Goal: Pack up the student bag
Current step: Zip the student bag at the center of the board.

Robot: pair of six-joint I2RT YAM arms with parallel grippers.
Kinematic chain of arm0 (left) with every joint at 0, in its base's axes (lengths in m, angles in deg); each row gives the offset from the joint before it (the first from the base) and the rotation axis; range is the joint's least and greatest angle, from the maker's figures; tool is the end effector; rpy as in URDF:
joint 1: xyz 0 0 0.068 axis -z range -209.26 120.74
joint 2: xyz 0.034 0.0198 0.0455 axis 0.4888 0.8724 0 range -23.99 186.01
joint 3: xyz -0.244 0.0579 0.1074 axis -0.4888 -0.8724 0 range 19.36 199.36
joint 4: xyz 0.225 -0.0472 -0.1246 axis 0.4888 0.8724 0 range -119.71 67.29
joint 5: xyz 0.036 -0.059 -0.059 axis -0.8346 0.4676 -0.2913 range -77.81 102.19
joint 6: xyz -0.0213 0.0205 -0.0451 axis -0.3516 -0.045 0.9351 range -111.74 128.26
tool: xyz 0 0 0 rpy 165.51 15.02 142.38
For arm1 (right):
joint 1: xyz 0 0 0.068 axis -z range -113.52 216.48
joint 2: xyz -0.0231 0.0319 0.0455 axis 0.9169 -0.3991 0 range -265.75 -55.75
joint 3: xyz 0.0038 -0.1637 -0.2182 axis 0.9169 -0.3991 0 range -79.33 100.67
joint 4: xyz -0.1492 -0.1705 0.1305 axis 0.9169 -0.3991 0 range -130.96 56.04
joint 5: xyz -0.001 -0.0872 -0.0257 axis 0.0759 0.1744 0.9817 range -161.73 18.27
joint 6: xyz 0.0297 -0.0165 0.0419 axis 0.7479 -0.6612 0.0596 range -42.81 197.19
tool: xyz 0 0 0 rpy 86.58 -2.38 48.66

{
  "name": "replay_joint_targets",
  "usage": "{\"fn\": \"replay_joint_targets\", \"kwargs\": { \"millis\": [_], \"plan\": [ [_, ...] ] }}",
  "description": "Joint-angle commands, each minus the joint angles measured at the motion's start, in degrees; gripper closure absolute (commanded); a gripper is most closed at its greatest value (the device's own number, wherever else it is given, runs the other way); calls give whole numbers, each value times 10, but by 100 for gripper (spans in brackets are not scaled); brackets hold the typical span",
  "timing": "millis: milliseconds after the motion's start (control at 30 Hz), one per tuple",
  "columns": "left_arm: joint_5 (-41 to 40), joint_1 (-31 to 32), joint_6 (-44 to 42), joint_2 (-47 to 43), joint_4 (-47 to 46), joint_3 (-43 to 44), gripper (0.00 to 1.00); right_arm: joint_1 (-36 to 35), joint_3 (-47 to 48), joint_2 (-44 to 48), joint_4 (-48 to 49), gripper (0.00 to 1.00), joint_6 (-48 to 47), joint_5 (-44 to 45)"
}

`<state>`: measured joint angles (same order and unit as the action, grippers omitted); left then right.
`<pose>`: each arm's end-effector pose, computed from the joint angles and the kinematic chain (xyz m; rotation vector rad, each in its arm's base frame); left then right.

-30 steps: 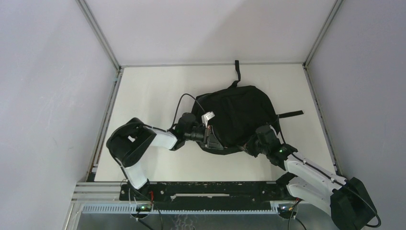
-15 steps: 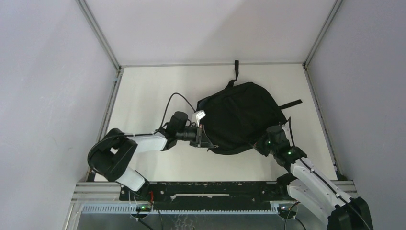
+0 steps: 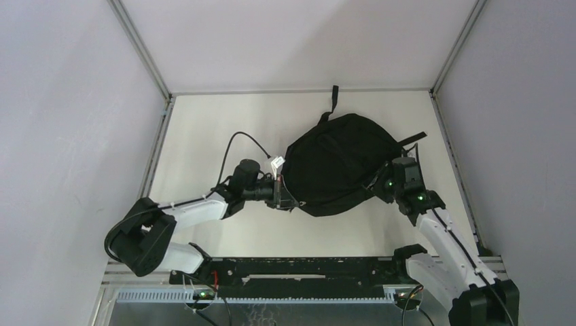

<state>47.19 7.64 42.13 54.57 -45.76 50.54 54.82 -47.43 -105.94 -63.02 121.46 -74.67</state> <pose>0.2003 -0.1759 0.1789 0.4660 2.2771 -1.3331 0.1727 0.0375 0.2158 0.6670 2.3678 0.5060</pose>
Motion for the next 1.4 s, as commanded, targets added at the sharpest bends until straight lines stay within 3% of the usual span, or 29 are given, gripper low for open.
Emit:
{"fn": "replay_joint_targets", "kwargs": {
  "millis": [0,100,200,267,300,500,800,867,900,933,967,1167,1233,1367],
  "plan": [
    [-26,-6,-22,-37,60,31,100,-8,38,67,-10,43,-112,56],
    [-33,-6,-31,-52,86,51,100,-68,36,112,-7,36,-133,82],
    [-32,-6,-42,-47,107,71,100,-179,17,150,37,35,-174,111],
    [-29,-6,-47,-40,113,78,100,-262,-13,166,103,22,-219,121],
    [-28,-6,-47,-36,114,79,100,-303,-30,167,131,22,-238,140],
    [-28,-6,-31,-26,98,71,100,-526,-42,47,261,22,-406,302],
    [-34,-12,-45,-33,110,73,100,-587,2,-168,366,18,-560,377],
    [-34,-14,-50,-33,116,76,100,-587,2,-189,384,31,-569,393],
    [-35,-16,-53,-34,121,79,100,-588,2,-194,386,48,-568,403],
    [-37,-18,-57,-35,127,79,100,-588,2,-196,385,78,-562,415],
    [-40,-21,-61,-38,132,79,100,-589,2,-194,379,100,-552,428],
    [-90,-61,-55,-63,153,81,100,-606,-12,-130,269,100,-497,433],
    [-138,-72,-58,-58,194,115,100,-627,-25,-103,268,100,-502,446],
    [-145,-97,-66,-35,201,173,100,-643,-29,-80,267,100,-503,437]
  ]
}}
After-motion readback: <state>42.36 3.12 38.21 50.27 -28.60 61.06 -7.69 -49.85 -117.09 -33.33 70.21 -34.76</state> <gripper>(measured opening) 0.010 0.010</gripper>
